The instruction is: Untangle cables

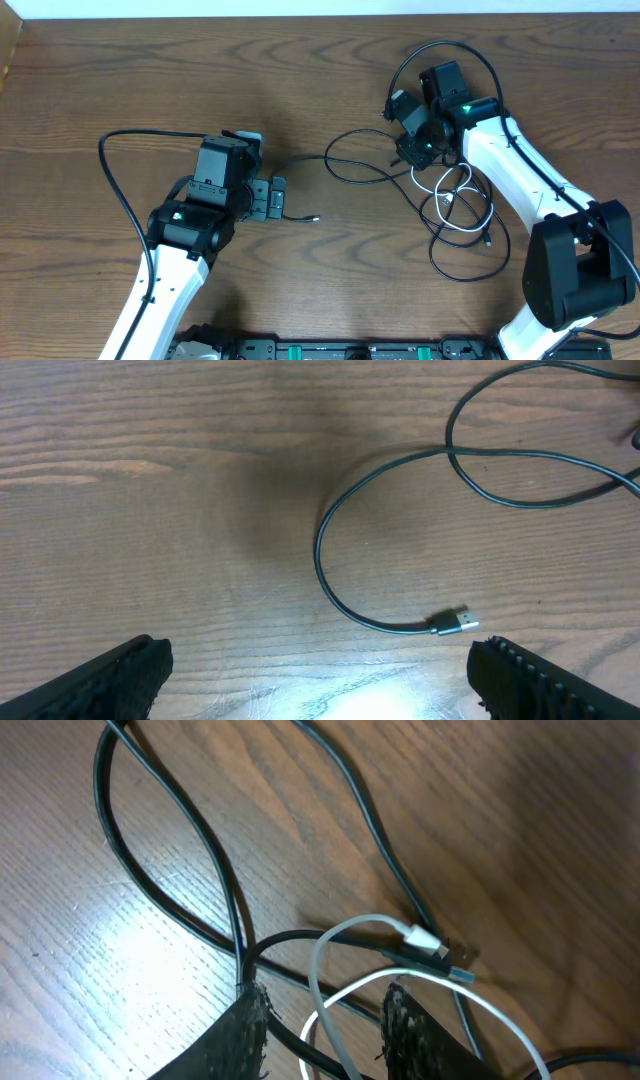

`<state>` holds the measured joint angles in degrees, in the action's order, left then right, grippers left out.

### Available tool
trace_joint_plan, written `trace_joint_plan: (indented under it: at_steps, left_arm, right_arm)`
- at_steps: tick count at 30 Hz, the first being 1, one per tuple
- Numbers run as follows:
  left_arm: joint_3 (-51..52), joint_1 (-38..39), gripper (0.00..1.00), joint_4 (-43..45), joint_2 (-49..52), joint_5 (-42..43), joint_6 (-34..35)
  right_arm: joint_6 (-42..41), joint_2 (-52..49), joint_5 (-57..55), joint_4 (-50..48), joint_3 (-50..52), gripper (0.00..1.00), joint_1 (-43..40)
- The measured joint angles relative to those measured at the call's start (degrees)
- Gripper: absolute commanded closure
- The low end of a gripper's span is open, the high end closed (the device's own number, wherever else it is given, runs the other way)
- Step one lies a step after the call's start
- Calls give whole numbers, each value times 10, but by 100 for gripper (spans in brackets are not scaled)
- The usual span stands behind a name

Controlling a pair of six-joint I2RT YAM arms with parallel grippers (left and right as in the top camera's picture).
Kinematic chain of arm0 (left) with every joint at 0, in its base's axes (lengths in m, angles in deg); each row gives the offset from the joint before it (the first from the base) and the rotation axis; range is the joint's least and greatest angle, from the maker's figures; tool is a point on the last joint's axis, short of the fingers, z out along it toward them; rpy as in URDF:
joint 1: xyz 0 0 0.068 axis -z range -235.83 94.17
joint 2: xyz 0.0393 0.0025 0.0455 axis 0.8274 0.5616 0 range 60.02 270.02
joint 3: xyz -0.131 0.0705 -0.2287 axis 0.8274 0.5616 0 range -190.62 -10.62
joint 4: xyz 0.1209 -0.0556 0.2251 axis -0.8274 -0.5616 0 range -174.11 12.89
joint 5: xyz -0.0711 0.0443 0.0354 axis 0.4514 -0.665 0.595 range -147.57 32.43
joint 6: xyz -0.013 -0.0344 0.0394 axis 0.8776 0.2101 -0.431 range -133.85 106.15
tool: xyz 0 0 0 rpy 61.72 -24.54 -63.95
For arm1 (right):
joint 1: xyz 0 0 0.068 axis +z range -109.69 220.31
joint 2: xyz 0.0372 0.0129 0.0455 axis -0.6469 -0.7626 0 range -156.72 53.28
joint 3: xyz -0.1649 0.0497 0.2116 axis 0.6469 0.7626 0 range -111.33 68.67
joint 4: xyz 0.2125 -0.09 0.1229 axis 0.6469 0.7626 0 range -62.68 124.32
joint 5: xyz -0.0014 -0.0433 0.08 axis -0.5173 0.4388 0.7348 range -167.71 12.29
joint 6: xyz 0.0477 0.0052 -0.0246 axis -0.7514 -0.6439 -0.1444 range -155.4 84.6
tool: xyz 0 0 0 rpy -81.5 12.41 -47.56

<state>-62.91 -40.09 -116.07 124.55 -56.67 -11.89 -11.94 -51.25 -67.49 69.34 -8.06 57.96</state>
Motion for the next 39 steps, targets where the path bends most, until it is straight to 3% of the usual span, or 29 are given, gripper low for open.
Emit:
trace_joint_plan:
  at_steps: [10, 24, 29, 31, 39]
  left_arm:
    - [0, 0, 0, 0, 0, 0, 0]
    - [0, 0, 1, 0, 0, 0, 0]
    - [0, 0, 1, 0, 0, 0, 0]
    - [0, 0, 1, 0, 0, 0, 0]
    - [0, 0, 1, 0, 0, 0, 0]
  right_arm:
    - [0, 0, -2, 6, 0, 65, 0]
    - [2, -50, -9, 27, 3, 74, 0]
    - [2, -65, -9, 27, 6, 88, 0]
    - [4, -65, -9, 26, 6, 99, 0]
    - [4, -65, -9, 30, 6, 99, 0]
